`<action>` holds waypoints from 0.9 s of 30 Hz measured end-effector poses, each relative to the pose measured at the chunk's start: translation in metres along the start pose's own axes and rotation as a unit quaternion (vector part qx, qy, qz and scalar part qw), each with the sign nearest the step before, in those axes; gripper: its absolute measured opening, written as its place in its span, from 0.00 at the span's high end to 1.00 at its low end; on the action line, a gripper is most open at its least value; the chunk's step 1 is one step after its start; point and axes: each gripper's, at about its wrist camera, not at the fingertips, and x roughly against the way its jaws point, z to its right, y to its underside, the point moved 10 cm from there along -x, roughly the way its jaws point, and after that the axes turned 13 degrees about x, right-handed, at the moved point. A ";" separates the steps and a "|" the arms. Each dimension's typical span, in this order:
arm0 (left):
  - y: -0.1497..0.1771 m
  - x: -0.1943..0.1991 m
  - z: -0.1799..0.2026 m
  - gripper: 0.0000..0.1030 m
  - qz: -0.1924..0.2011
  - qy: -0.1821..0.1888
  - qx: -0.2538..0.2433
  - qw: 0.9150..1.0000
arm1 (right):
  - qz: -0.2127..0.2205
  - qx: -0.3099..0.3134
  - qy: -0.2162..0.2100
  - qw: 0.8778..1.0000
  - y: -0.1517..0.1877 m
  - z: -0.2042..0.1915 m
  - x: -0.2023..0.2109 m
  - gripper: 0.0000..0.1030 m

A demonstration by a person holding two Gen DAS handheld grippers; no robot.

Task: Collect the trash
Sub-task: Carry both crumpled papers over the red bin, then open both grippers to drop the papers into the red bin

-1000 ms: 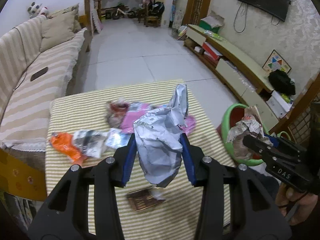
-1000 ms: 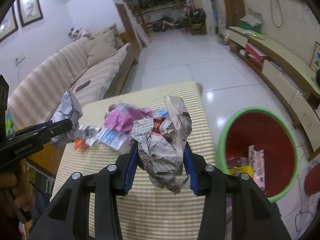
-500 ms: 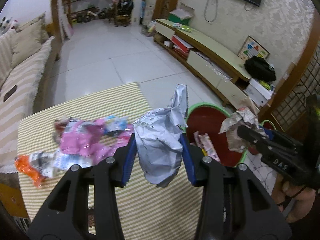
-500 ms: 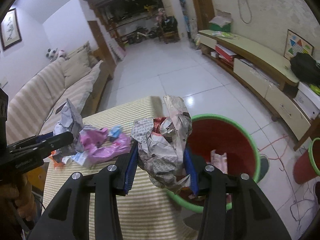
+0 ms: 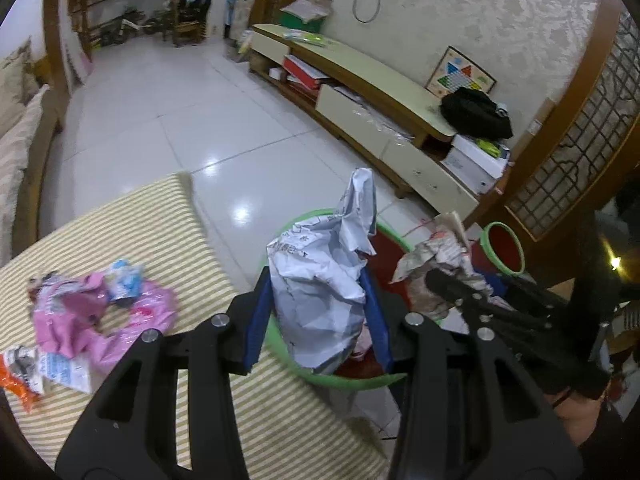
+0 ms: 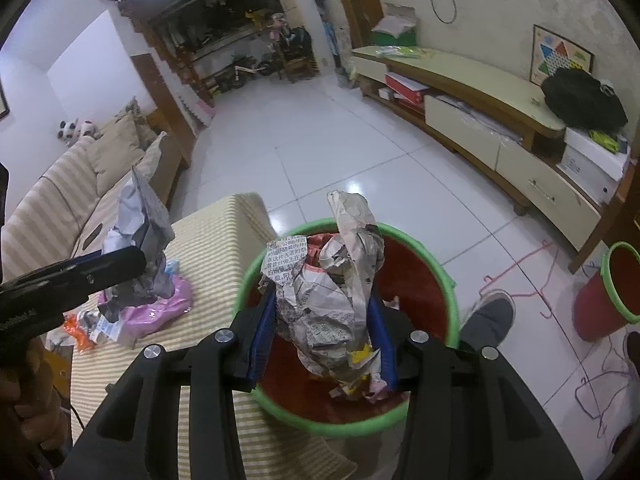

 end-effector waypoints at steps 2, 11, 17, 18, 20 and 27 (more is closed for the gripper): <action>0.003 -0.008 0.005 0.60 -0.007 0.002 -0.002 1.000 | -0.004 -0.007 0.001 1.000 0.002 0.007 -0.005 0.59; 0.016 -0.040 0.015 0.60 -0.040 0.004 -0.011 0.999 | -0.018 -0.028 -0.005 0.999 0.018 0.025 -0.027 0.59; 0.020 -0.056 0.014 0.59 -0.053 0.002 -0.009 0.999 | -0.024 -0.030 -0.009 0.999 0.020 0.028 -0.038 0.59; 0.019 -0.058 0.015 0.59 -0.054 0.003 -0.008 0.998 | -0.025 -0.030 -0.009 0.999 0.019 0.029 -0.039 0.59; 0.018 -0.060 0.014 0.59 -0.055 0.004 -0.007 0.998 | -0.025 -0.026 -0.009 0.999 0.019 0.028 -0.042 0.59; 0.015 -0.064 0.011 0.47 -0.051 0.011 0.008 0.999 | -0.031 -0.023 -0.001 0.999 0.020 0.029 -0.047 0.49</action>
